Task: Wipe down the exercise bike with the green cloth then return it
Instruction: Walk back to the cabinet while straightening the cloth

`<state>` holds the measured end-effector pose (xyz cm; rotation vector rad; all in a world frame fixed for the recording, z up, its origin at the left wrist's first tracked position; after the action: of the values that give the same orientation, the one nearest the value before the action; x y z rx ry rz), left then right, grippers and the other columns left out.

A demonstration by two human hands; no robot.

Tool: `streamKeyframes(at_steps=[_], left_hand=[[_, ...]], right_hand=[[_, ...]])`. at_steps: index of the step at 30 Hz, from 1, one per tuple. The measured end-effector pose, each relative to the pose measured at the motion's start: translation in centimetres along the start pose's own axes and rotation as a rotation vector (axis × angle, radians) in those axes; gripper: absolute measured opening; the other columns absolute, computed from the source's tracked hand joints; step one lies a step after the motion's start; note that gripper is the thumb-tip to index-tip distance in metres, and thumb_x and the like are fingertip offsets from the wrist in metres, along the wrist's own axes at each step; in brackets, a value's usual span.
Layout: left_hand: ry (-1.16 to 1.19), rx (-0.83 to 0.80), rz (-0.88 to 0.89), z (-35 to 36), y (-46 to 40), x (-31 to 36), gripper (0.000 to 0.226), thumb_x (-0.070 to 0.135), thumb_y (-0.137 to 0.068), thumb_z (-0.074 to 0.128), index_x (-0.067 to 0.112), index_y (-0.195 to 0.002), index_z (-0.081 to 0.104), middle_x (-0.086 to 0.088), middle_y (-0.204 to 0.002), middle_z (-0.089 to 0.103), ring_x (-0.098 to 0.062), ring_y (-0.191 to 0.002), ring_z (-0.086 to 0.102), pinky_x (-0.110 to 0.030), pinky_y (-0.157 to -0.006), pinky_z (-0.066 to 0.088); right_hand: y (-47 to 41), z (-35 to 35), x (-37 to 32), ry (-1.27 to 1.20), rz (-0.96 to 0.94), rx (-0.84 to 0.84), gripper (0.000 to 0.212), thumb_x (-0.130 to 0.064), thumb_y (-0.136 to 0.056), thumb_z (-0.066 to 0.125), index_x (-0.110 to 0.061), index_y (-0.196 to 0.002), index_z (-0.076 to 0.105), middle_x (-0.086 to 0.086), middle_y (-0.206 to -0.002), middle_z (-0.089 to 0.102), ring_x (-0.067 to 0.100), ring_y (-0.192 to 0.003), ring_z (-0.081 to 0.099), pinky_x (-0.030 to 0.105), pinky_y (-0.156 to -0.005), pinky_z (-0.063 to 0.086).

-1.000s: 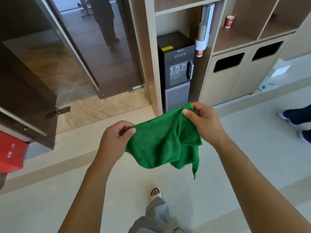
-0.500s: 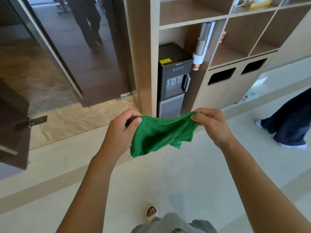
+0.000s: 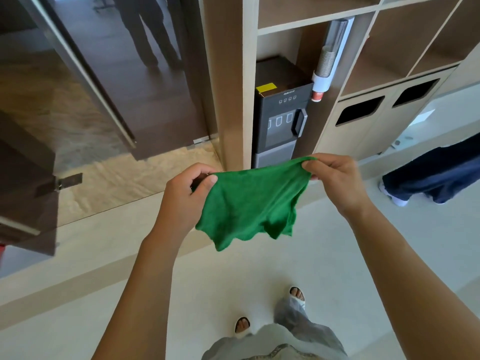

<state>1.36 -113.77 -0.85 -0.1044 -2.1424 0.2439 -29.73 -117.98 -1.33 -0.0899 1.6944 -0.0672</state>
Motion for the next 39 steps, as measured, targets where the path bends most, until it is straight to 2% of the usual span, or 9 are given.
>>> streamKeyframes(at_steps=[7, 12, 14, 18, 23, 26, 30, 35, 39], left_hand=[[-0.083, -0.011, -0.109, 2.8, -3.0, -0.5, 0.014, 0.03, -0.092, 0.08, 0.038, -0.083, 0.072, 0.017, -0.08, 0.07, -0.005, -0.074, 0.062, -0.009, -0.061, 0.043], [-0.146, -0.026, -0.079, 6.1, -7.1, 1.8, 0.032, 0.014, -0.09, 0.081, 0.044, -0.085, 0.073, 0.024, -0.082, 0.071, -0.001, -0.073, 0.061, -0.005, -0.064, 0.043], [-0.185, -0.021, -0.049, 7.6, -9.0, 3.0, 0.038, 0.01, -0.091, 0.079, 0.047, -0.089, 0.071, 0.029, -0.087, 0.07, -0.002, -0.078, 0.063, -0.004, -0.067, 0.043], [-0.278, 0.003, -0.014, 10.8, -12.1, 4.8, 0.031, 0.006, -0.094, 0.075, 0.037, -0.099, 0.074, 0.025, -0.095, 0.07, -0.004, -0.087, 0.063, -0.005, -0.072, 0.041], [-0.33, 0.12, 0.012, 13.8, -15.3, 6.8, 0.012, 0.026, -0.096, 0.074, 0.036, -0.091, 0.068, 0.023, -0.084, 0.065, 0.001, -0.079, 0.058, -0.015, -0.067, 0.038], [-0.323, 0.176, -0.009, 15.0, -17.2, 7.2, 0.012, 0.038, -0.096, 0.073, 0.037, -0.088, 0.065, 0.021, -0.073, 0.063, 0.001, -0.07, 0.057, -0.013, -0.06, 0.036], [-0.329, 0.2, 0.015, 16.6, -20.8, 7.2, 0.007, 0.032, -0.097, 0.072, 0.03, -0.092, 0.069, 0.018, -0.08, 0.066, -0.003, -0.076, 0.06, -0.024, -0.065, 0.046], [-0.351, 0.189, 0.043, 18.1, -26.0, 6.6, 0.006, 0.019, -0.1, 0.067, 0.025, -0.098, 0.068, 0.012, -0.092, 0.067, -0.002, -0.086, 0.06, -0.008, -0.072, 0.04], [-0.34, 0.2, 0.091, 18.5, -30.3, 6.0, 0.009, 0.014, -0.102, 0.065, 0.023, -0.101, 0.066, 0.01, -0.095, 0.065, 0.0, -0.087, 0.059, -0.007, -0.072, 0.04]], right_hand=[[-4.0, -3.6, 2.4, -0.007, 0.015, 0.041, 0.021, -0.02, -0.096, 0.063, -0.018, -0.091, 0.083, -0.002, -0.086, 0.079, 0.01, -0.08, 0.07, 0.025, -0.078, 0.056], [-8.4, -9.0, 3.6, 0.005, -0.016, -0.015, 0.02, -0.02, -0.099, 0.063, -0.016, -0.099, 0.083, 0.011, -0.097, 0.08, 0.024, -0.091, 0.073, 0.047, -0.091, 0.058], [-10.1, -11.2, 3.9, 0.016, -0.026, -0.023, 0.02, -0.019, -0.1, 0.063, -0.017, -0.099, 0.082, 0.01, -0.098, 0.08, 0.022, -0.092, 0.073, 0.049, -0.093, 0.058], [-13.2, -15.3, 4.0, 0.041, -0.058, -0.034, 0.02, -0.019, -0.101, 0.062, -0.021, -0.098, 0.082, 0.007, -0.096, 0.079, 0.016, -0.089, 0.072, 0.042, -0.088, 0.058], [-16.9, -19.3, 3.5, 0.045, -0.107, -0.03, 0.032, -0.009, -0.104, 0.061, -0.033, -0.095, 0.08, -0.017, -0.086, 0.078, -0.005, -0.079, 0.067, 0.011, -0.073, 0.05], [-19.4, -20.9, 3.7, 0.063, -0.115, 0.0, 0.03, -0.008, -0.105, 0.061, -0.031, -0.098, 0.079, -0.022, -0.084, 0.077, -0.006, -0.078, 0.067, 0.009, -0.071, 0.049], [-23.0, -21.4, 4.4, 0.095, -0.097, 0.004, 0.028, -0.007, -0.105, 0.061, -0.028, -0.097, 0.078, -0.024, -0.08, 0.074, -0.006, -0.075, 0.064, 0.009, -0.07, 0.047], [-28.1, -21.5, 4.8, 0.139, -0.098, 0.029, 0.029, -0.008, -0.105, 0.063, -0.032, -0.096, 0.077, -0.023, -0.08, 0.074, -0.006, -0.073, 0.064, 0.011, -0.069, 0.049], [-32.7, -21.2, 4.5, 0.151, -0.095, 0.054, 0.019, -0.007, -0.105, 0.063, -0.016, -0.104, 0.079, -0.017, -0.082, 0.074, -0.004, -0.072, 0.063, 0.014, -0.07, 0.049]])
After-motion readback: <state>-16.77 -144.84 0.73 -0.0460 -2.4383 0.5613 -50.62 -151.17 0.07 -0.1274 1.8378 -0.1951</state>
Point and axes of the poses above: each hand's wrist, its own y-axis away from the middle knuckle, its own z-axis out of the palm, x = y × z, the point moved 3 cm from there along -y, towards the middle knuckle
